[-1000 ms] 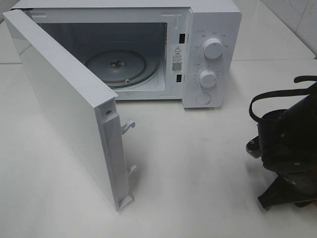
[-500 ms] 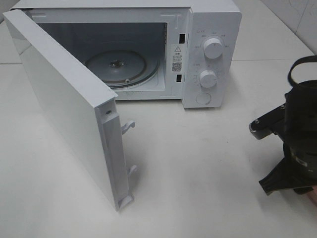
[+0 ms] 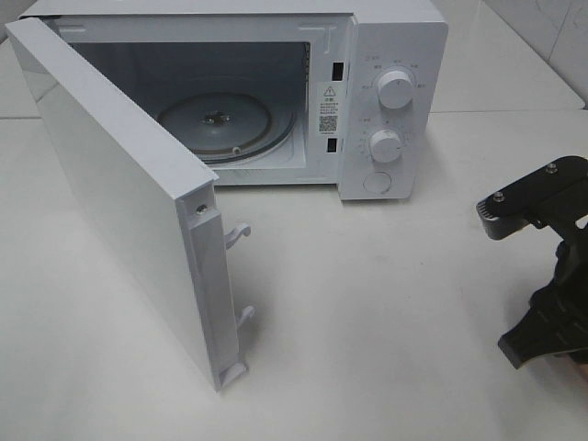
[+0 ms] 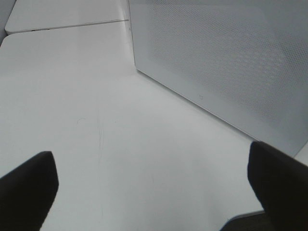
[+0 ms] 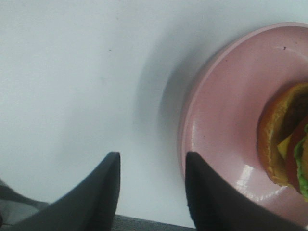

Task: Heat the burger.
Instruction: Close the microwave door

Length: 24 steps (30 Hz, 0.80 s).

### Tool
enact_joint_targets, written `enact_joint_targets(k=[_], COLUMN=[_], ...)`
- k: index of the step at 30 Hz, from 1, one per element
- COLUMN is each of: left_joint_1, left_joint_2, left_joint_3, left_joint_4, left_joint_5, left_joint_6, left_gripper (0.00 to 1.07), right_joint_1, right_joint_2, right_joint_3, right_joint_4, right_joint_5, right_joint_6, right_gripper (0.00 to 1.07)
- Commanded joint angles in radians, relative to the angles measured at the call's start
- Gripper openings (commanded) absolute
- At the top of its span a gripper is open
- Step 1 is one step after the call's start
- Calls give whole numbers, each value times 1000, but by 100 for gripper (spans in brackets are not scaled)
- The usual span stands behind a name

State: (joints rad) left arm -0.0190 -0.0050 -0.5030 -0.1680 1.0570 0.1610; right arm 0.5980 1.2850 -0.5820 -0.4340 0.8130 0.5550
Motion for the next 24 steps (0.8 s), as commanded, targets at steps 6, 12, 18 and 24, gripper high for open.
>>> enact_joint_targets(k=[6,12,18,24], left_joint_1=[0,0,0,0], left_joint_2=[-20,-20,-20,-20], left_joint_3=[2,2,2,2], left_joint_4=[-1,-1,-1,-1], left_joint_5=[-15,-15,-15,-15], left_joint_6=[-9,-9,-9,-9], left_gripper=[100,100,100,100], right_joint_1=[2,2,2,2], right_joint_2=[-116,-242,-351,-435], right_joint_3=[-3,-3,-3,-3], right_joint_4=[170,240,263,282], right_joint_5=[9,13,33,88], right_joint_6=[-186,-264,-327,-329], right_gripper=[45,50,71,84])
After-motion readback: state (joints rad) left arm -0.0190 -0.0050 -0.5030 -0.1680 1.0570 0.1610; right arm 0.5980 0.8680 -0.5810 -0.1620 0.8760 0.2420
